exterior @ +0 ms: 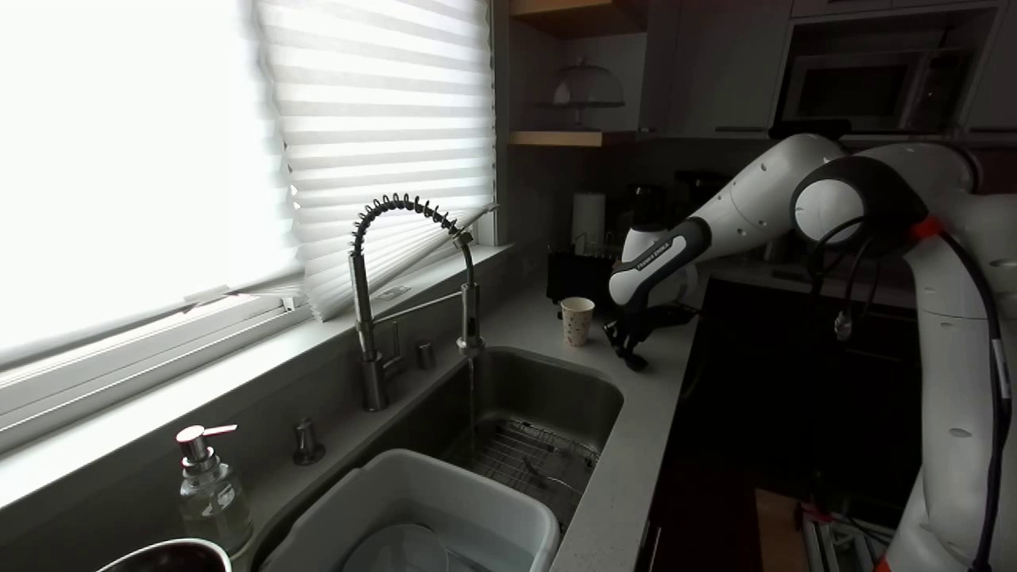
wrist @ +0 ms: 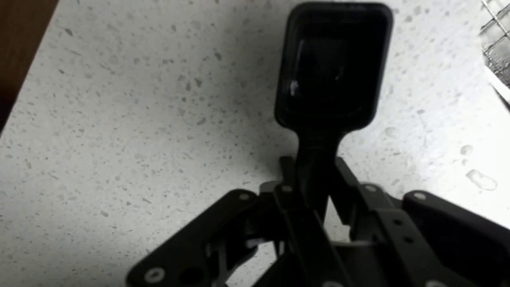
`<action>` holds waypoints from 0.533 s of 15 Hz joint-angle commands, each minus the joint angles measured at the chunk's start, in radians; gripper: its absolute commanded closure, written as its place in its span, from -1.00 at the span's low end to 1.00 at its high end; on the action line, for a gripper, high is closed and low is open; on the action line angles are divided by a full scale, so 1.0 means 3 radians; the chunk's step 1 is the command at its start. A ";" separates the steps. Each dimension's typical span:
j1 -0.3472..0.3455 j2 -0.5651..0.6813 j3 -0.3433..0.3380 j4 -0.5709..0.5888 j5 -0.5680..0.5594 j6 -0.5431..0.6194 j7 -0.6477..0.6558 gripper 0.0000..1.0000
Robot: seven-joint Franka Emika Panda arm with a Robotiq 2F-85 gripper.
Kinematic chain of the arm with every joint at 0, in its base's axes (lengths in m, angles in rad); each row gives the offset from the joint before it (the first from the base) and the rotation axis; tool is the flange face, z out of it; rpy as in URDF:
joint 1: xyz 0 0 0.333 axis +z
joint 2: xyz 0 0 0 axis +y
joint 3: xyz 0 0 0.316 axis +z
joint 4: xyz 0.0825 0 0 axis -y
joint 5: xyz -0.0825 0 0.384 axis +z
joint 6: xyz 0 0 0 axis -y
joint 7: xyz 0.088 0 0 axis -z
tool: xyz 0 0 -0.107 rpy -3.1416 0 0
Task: Pick up the black scoop and use it to move one scoop of water from the tap into the styrofoam cup
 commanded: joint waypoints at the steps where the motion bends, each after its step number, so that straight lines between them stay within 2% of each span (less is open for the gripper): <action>1: 0.0100 -0.0077 -0.0075 -0.0010 -0.0015 -0.0101 0.0225 0.87; 8: 0.0400 -0.0548 -0.0062 -0.0176 -0.0212 -0.0198 0.0794 0.87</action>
